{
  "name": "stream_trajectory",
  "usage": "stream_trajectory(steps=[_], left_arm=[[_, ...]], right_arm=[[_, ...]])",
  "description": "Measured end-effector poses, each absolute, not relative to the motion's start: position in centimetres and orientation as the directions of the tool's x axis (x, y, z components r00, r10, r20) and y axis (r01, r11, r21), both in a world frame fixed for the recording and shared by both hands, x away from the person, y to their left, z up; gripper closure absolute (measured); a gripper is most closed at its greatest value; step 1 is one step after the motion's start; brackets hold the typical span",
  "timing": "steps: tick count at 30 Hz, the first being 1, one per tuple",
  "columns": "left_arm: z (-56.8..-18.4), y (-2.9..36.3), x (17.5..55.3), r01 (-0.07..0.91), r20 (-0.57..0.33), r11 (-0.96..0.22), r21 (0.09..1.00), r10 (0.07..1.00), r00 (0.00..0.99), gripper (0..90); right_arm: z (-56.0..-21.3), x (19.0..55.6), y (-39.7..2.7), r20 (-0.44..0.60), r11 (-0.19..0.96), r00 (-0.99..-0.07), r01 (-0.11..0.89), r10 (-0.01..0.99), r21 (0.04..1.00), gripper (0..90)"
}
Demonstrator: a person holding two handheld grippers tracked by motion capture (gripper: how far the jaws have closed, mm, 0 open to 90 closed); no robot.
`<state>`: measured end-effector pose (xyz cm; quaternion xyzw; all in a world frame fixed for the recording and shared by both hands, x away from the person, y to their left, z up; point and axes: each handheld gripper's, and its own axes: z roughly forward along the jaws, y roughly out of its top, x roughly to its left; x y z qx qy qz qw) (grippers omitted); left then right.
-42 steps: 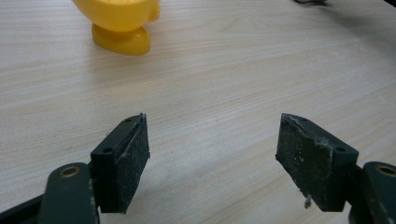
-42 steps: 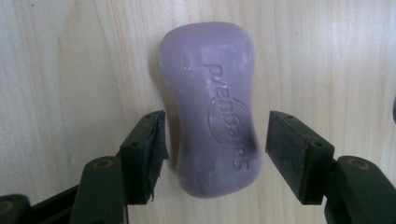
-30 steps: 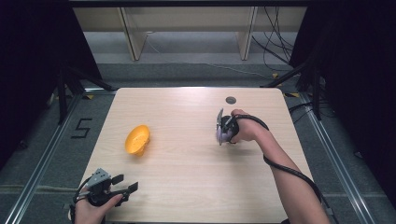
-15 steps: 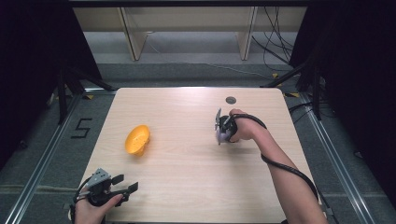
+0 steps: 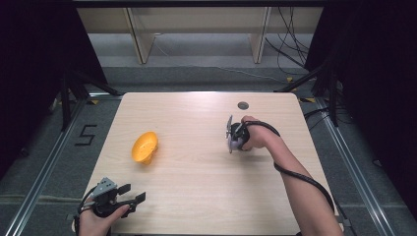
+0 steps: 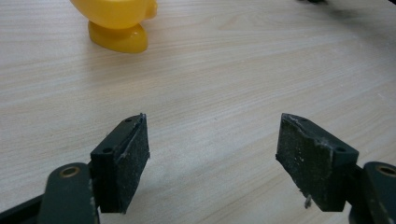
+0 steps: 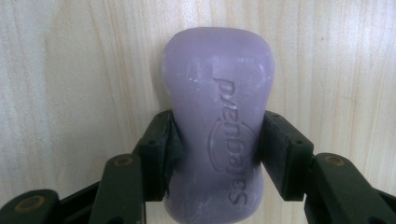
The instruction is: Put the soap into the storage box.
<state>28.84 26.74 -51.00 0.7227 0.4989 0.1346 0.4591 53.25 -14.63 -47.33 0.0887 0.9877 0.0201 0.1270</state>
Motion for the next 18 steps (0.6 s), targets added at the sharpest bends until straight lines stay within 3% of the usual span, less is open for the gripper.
stream_trajectory(steps=[18], left_arm=[[-51.03,26.75,28.84,0.602,-0.262,-0.086,0.794,0.845,0.466,24.5]], right_arm=[[-47.46,53.22,-14.63,-0.273,0.989,-0.951,0.126,0.144,0.081,50.3]])
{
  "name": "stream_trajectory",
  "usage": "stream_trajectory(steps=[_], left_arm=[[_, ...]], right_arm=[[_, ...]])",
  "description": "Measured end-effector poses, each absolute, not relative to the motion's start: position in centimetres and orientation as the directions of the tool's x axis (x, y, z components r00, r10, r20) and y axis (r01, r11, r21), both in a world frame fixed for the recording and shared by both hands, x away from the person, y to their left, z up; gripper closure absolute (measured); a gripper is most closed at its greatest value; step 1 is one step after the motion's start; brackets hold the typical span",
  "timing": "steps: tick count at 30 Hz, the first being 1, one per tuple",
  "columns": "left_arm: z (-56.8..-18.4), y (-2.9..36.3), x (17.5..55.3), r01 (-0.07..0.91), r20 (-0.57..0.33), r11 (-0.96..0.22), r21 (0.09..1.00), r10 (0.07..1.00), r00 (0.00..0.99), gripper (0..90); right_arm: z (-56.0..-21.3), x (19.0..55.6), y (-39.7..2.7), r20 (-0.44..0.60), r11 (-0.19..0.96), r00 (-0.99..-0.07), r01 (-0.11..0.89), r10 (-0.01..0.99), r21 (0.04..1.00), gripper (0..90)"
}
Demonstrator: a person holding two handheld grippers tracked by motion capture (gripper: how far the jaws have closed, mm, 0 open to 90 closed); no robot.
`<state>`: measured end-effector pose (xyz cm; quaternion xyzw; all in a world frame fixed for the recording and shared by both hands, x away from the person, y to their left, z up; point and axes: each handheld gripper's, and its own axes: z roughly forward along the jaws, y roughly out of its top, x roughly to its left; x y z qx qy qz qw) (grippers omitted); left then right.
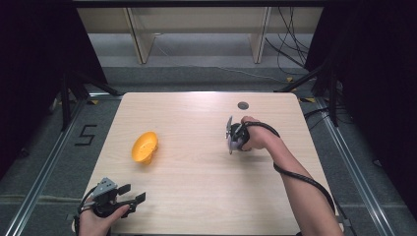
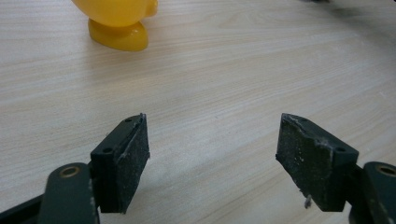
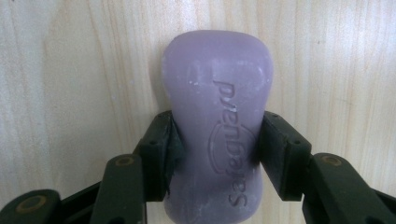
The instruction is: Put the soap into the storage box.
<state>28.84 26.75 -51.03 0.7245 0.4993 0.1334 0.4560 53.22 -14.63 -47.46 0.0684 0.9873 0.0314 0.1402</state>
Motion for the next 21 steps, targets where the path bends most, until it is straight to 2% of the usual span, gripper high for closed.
stream_trajectory(steps=[2,4,5,9,12,13,15,17,21], left_arm=[[-51.0,26.7,28.8,0.601,-0.261,-0.085,0.794,0.847,0.463,24.4],[-51.0,26.7,28.8,0.603,-0.263,-0.086,0.793,0.845,0.466,24.5],[-51.0,26.7,28.8,0.602,-0.263,-0.085,0.794,0.845,0.466,24.4],[-51.0,26.7,28.9,0.602,-0.262,-0.087,0.794,0.844,0.468,24.5],[-51.1,26.7,28.9,0.603,-0.263,-0.087,0.793,0.844,0.467,24.5],[-51.1,26.7,28.9,0.603,-0.264,-0.086,0.793,0.844,0.467,24.5],[-51.0,26.7,28.8,0.602,-0.263,-0.086,0.794,0.844,0.468,24.5],[-51.0,26.7,28.8,0.602,-0.265,-0.084,0.794,0.844,0.467,24.5],[-51.1,26.6,28.8,0.606,-0.269,-0.08,0.792,0.845,0.463,24.5]], right_arm=[[-47.5,53.3,-14.7,-0.288,0.991,-0.95,0.1,0.121,0.088,50.4],[-47.5,52.8,-14.7,-0.292,0.983,-0.94,0.157,0.177,0.092,50.5],[-47.5,52.9,-14.8,-0.318,0.987,-0.937,0.118,0.146,0.104,50.5],[-47.4,52.8,-14.9,-0.335,0.989,-0.933,0.097,0.131,0.115,50.5],[-47.2,52.3,-14.9,-0.343,0.986,-0.927,0.117,0.15,0.115,50.6],[-47.2,52.3,-14.9,-0.353,0.988,-0.927,0.083,0.125,0.133,50.6],[-47.0,51.8,-14.9,-0.357,0.984,-0.92,0.12,0.161,0.135,50.6],[-46.9,51.7,-14.9,-0.367,0.986,-0.92,0.093,0.139,0.141,50.6],[-46.5,50.8,-15.0,-0.39,0.984,-0.908,0.101,0.151,0.147,50.6]])
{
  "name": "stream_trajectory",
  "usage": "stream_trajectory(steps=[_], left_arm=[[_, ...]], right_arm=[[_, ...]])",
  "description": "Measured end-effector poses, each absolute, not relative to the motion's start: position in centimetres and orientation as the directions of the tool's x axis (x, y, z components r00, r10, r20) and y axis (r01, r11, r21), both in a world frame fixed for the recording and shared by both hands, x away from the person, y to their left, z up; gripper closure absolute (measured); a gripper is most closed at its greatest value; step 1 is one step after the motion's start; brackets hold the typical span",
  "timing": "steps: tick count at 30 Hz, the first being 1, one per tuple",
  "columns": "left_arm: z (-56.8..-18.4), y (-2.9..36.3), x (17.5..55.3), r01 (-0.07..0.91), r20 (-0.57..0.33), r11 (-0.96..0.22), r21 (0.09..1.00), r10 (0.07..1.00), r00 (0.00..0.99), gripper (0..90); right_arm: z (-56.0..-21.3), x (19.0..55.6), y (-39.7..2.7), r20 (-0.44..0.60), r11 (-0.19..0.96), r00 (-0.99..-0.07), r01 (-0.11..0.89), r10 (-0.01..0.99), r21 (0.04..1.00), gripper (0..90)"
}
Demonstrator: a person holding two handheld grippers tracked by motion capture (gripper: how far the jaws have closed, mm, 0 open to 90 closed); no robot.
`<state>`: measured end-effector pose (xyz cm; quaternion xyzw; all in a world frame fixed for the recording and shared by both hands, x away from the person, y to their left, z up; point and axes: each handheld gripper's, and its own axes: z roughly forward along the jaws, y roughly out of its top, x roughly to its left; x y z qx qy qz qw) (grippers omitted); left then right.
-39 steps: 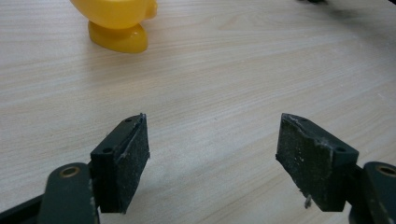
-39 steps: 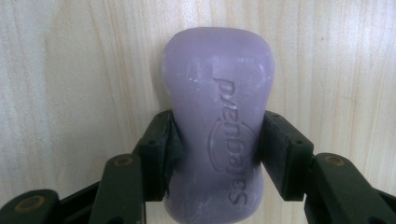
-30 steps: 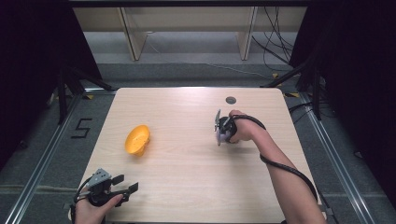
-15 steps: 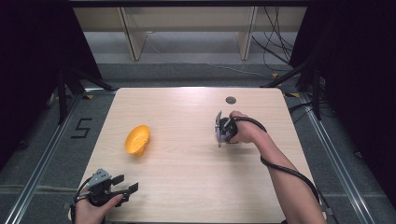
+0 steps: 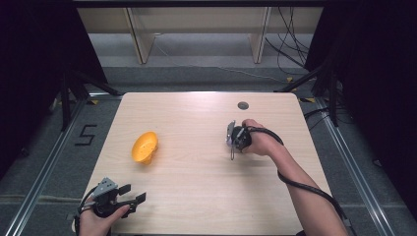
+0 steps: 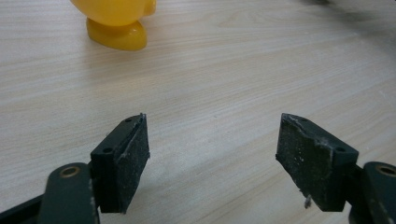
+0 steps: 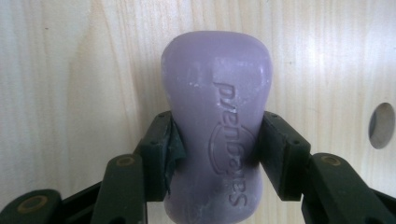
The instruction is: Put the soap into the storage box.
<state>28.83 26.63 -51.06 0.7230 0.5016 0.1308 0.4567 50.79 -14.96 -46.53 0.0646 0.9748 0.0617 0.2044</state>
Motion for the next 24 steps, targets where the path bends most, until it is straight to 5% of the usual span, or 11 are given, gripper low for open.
stream_trajectory(steps=[24], left_arm=[[-50.3,25.5,28.8,0.594,-0.272,-0.097,0.798,0.822,0.5,24.9]], right_arm=[[-44.5,40.2,-17.6,-0.623,0.962,-0.764,-0.011,0.169,0.274,50.6]])
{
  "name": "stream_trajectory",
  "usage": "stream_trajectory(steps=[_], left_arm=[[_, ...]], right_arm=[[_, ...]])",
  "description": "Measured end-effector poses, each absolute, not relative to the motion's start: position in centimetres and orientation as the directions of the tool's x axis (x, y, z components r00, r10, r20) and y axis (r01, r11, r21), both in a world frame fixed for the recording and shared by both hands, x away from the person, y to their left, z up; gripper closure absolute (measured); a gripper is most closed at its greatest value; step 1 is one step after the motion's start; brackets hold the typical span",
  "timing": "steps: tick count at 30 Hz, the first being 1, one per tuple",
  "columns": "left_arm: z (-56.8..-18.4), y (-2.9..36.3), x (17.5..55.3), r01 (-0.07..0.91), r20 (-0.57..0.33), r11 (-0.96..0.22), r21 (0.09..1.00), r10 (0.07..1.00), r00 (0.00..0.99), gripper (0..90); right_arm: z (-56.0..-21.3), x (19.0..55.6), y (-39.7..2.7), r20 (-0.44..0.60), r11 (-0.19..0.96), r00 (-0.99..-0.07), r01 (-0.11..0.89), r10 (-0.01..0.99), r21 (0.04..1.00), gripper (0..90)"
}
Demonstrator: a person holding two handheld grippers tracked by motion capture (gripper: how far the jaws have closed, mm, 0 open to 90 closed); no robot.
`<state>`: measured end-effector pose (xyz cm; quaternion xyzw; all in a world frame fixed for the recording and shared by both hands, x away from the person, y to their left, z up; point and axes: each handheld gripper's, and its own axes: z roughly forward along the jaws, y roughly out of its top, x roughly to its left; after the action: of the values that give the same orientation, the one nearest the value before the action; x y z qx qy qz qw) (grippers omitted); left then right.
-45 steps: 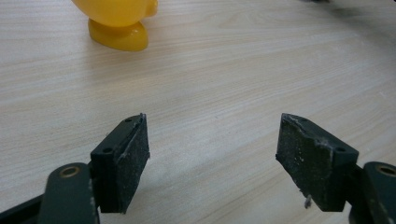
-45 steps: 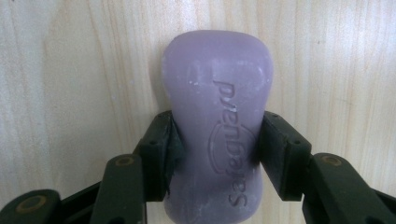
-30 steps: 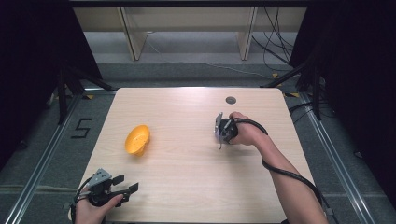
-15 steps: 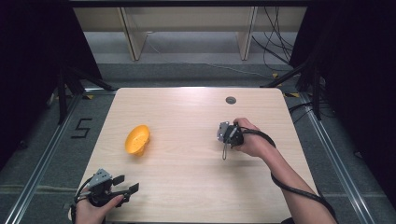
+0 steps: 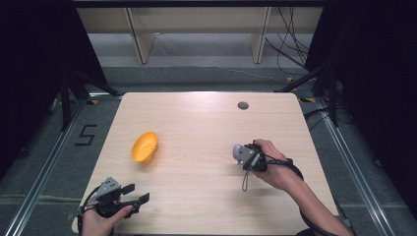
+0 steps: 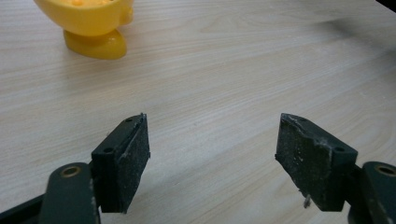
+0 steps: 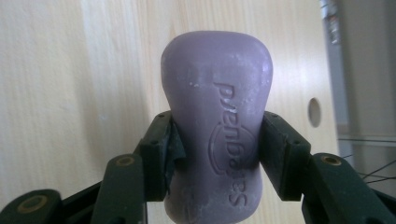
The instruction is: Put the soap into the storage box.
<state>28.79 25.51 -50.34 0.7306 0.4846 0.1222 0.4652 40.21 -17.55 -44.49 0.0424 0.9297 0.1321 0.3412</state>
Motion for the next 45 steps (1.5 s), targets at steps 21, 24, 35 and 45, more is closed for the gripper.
stream_trajectory(steps=[21,24,35,45], left_arm=[[-45.0,17.7,33.1,0.505,-0.242,-0.233,0.831,0.667,0.705,26.8],[-44.3,16.3,33.6,0.484,-0.224,-0.25,0.839,0.652,0.724,26.8],[-42.4,12.1,35.0,0.455,-0.215,-0.304,0.837,0.581,0.785,27.2],[-40.9,8.7,35.4,0.432,-0.227,-0.316,0.845,0.519,0.824,27.2]], right_arm=[[-43.2,32.5,-16.5,-0.721,0.953,-0.675,-0.088,0.158,0.291,50.5],[-43.2,31.6,-16.6,-0.713,0.946,-0.673,-0.06,0.197,0.318,50.5],[-43.0,29.5,-16.5,-0.723,0.934,-0.648,-0.052,0.237,0.353,50.5],[-43.1,29.0,-16.3,-0.737,0.934,-0.64,-0.082,0.219,0.348,50.5]])
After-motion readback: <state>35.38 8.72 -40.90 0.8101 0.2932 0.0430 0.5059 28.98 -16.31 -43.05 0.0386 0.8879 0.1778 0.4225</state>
